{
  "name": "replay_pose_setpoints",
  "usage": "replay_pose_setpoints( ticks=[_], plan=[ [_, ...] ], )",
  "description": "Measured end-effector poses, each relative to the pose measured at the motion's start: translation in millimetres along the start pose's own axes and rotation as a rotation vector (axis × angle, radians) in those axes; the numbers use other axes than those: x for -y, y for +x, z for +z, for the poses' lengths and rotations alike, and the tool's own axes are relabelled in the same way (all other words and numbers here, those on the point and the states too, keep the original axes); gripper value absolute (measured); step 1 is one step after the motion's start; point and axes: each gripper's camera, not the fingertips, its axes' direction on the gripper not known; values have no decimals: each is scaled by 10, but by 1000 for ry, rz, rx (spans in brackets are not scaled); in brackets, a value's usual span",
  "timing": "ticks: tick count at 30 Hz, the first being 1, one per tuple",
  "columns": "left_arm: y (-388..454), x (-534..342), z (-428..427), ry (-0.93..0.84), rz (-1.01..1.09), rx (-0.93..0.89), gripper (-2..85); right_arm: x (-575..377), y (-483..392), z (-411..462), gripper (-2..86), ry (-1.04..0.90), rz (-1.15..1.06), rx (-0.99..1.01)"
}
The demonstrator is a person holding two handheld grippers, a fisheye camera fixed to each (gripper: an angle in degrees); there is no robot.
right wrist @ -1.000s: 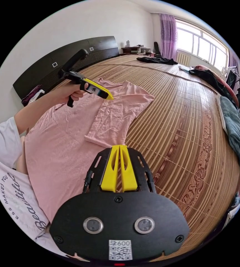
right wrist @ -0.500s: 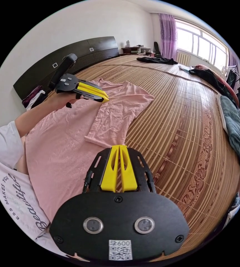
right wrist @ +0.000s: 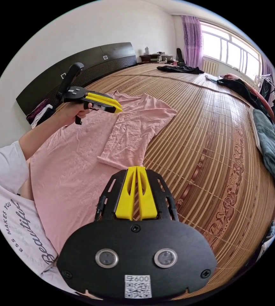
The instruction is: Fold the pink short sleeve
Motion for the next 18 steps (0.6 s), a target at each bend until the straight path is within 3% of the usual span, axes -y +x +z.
replay_pose_setpoints(
  ticks=[9, 18],
  plan=[
    [407, -19, 279, -41, 49, 39, 28, -23, -16, -52, -8, -1, 2, 4],
    [710, -146, 12, 3, 67, 98, 18, -48, -27, -107, -8, 3, -2, 12]
  ],
)
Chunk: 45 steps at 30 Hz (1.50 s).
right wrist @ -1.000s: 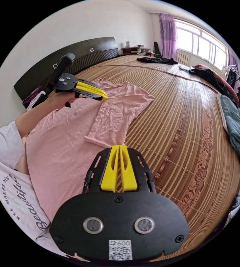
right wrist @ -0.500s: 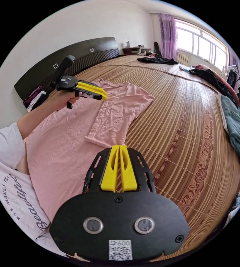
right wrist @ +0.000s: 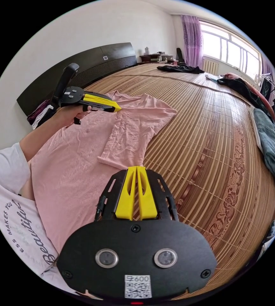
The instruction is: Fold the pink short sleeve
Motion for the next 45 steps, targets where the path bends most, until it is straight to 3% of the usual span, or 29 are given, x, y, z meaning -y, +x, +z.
replay_pose_setpoints(
  ticks=[8, 15, 19, 22, 26, 36, 45],
  plan=[
    [203, -76, 485, -114, 28, 22, 24, -58, 136, -267, -8, 110, 87, 122],
    [515, -266, 357, -108, -3, 186, 87, -35, 80, -66, -8, 26, 66, 88],
    [1144, -617, -278, 31, 29, -2, 117, -123, 34, -234, -8, 37, 16, 42],
    [1863, -894, -446, -3, 156, -149, 116, -205, -21, -284, -8, -7, -56, 83],
    [2430, -1286, -449, -14, 263, -62, 105, -126, -119, -189, -7, -35, -38, 5],
    [2088, -1805, -334, -3, 178, -211, 20, -60, -146, -25, -8, -36, 11, -22],
    [2039, -2258, -461, -35, 281, -166, 15, -39, -200, 58, -8, -46, 11, -22]
  ],
)
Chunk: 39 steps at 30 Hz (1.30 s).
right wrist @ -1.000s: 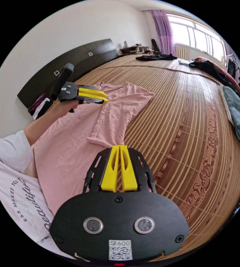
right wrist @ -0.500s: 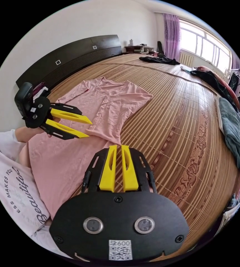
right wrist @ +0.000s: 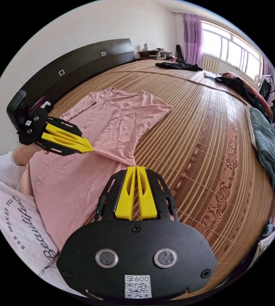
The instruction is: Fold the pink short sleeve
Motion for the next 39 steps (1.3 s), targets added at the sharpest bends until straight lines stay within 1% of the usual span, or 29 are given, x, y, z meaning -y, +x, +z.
replay_pose_setpoints(
  ticks=[2, 4, 9, 12, 13, 15, 16, 17, 18, 20, 21, 22, 24, 25, 26, 27, 30, 32, 33, 36, 39],
  plan=[
    [30, -118, 165, -67, 41, -3, 16, 1, -17, 11, -8, 0, -4, 3],
    [-10, -224, 307, -95, 46, -2, 17, 8, -40, 25, -9, -4, -9, -3],
    [-353, -531, 413, -112, -1, -74, 35, 2, -104, 12, -9, 3, -31, -13],
    [-624, -798, 333, -123, -21, -30, 81, -31, -46, -77, -9, 3, -10, 22],
    [-784, -883, 268, -123, -35, -21, 96, -50, -17, -143, -9, 32, 11, 14],
    [-1092, -949, 96, -56, -58, -10, 86, -60, 4, -234, -9, 117, 47, 23],
    [-1336, -908, -13, 2, -76, 8, 56, -36, -13, -235, -9, 150, 52, 55],
    [-1610, -809, -76, 58, -100, 36, 34, 10, -50, -183, -9, 141, 45, 77],
    [-1761, -740, -83, 79, -123, 45, 28, 33, -76, -146, -9, 126, 37, 79],
    [-2336, -395, 68, 125, -174, 11, 13, 98, -169, 27, -9, 46, 0, 33],
    [-2458, -303, 158, 123, -176, 6, 12, 108, -173, 57, -9, 38, 2, 22],
    [-2678, -141, 387, 106, -182, 6, 9, 112, -165, 88, -9, 41, 1, 30],
    [-2918, 35, 861, 14, -168, 34, 7, 90, -111, 117, -9, 43, 2, 46],
    [-3025, 70, 1277, -115, -139, 115, 8, 86, -45, 118, -9, 42, 31, 78],
    [-3060, -24, 1550, -154, -99, 208, 8, 90, -20, 129, -9, 29, 48, 73],
    [-3059, -101, 1551, -119, -95, 254, 8, 92, -28, 122, -9, 34, 48, 66],
    [-3087, -449, 1592, -77, -105, 330, 8, 123, -151, 120, -8, 18, 11, -1],
    [-3279, -708, 1568, -51, -143, 309, 9, 146, -187, 115, -8, 5, 11, -75],
    [-3336, -757, 1560, -50, -151, 299, 9, 151, -182, 115, -8, 1, 12, -80],
    [-3603, -1037, 1523, -32, -177, 258, 9, 157, -115, 53, -8, 20, 28, -39],
    [-3845, -1331, 1477, -5, -202, 215, 10, 102, 26, -141, -9, 96, 79, 25]
  ],
)
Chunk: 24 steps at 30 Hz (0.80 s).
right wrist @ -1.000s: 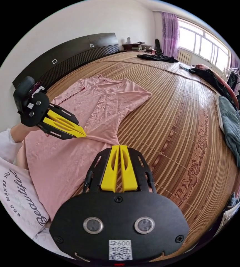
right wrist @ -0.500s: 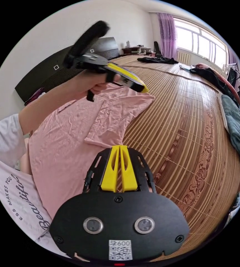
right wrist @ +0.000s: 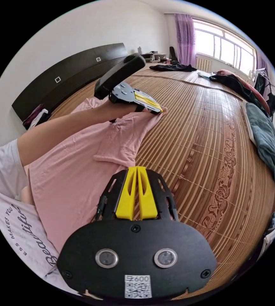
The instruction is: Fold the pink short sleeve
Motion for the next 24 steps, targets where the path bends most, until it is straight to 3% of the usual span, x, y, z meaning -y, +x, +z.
replay_pose_setpoints(
  ticks=[4, 7, 17, 24],
  plan=[
    [-199, -272, 16, 9, 6, 18, 11, 45, -75, -13, -8, -27, -60, 159],
    [-281, -444, 24, 13, 19, 48, 11, 128, -204, 265, -9, -137, -92, 84],
    [-541, -897, 78, 21, 46, 113, 10, 212, -203, 138, -9, -123, -60, -7],
    [-729, -1052, 132, 23, 36, 117, 10, 218, -31, 85, -9, -96, -12, 57]
  ],
)
